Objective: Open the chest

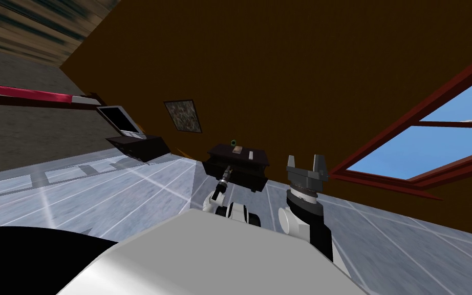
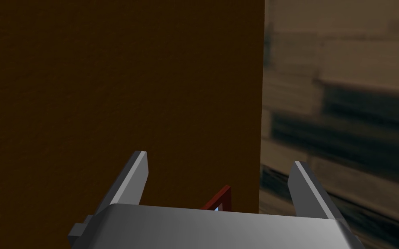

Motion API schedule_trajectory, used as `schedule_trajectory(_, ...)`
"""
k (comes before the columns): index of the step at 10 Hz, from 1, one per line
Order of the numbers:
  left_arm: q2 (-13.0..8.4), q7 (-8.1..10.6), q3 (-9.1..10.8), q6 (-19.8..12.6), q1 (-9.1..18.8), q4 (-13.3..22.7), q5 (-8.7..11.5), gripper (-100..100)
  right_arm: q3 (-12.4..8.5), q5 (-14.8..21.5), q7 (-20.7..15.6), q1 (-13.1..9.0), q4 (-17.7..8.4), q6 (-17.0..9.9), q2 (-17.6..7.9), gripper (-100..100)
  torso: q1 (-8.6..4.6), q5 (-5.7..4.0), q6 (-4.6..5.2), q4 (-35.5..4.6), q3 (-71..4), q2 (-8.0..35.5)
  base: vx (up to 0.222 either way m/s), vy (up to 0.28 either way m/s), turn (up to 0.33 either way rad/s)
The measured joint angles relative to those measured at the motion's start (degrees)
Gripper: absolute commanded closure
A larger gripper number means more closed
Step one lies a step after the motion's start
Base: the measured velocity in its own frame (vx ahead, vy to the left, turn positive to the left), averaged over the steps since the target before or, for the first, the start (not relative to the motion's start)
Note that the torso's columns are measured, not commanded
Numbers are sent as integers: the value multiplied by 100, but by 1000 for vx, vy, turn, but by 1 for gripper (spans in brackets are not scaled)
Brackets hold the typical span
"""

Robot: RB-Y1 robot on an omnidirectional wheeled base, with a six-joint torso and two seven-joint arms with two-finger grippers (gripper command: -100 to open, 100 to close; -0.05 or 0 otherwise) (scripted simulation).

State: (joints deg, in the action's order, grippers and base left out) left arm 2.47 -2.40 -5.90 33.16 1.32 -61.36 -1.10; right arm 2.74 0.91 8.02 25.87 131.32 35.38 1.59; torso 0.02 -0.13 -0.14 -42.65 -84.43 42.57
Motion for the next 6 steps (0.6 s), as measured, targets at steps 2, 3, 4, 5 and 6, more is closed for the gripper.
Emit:
schedule_trajectory(2, 4, 1, -4, -60, -3, 11, 1, 0, 0, 0, 0, 0, 0, 0, 0, 0, -7, 5, 8, 19, -7, -15, 0, 0, 0)
schedule_trajectory(3, 4, 2, -5, -67, -9, 18, 1, 0, 0, 0, 0, 0, 0, 0, 0, 0, -5, 8, 11, 25, -11, -21, 0, 0, 0)
schedule_trajectory(4, 4, 2, -5, -71, -13, 22, 1, 0, 0, 0, 0, 0, 0, 0, 0, 0, -4, 10, 13, 29, -12, -24, 0, 0, 0)
schedule_trajectory(5, 4, 2, -5, -73, -15, 25, 1, 0, 0, 0, 0, 1, 0, 0, 0, 0, -3, 12, 14, 32, -13, -26, 0, 0, 0)
schedule_trajectory(6, 4, 2, -5, -75, -16, 26, 1, 0, 0, 0, 0, 1, 0, 0, 0, 0, -2, 12, 14, 34, -13, -27, 0, 0, 0)
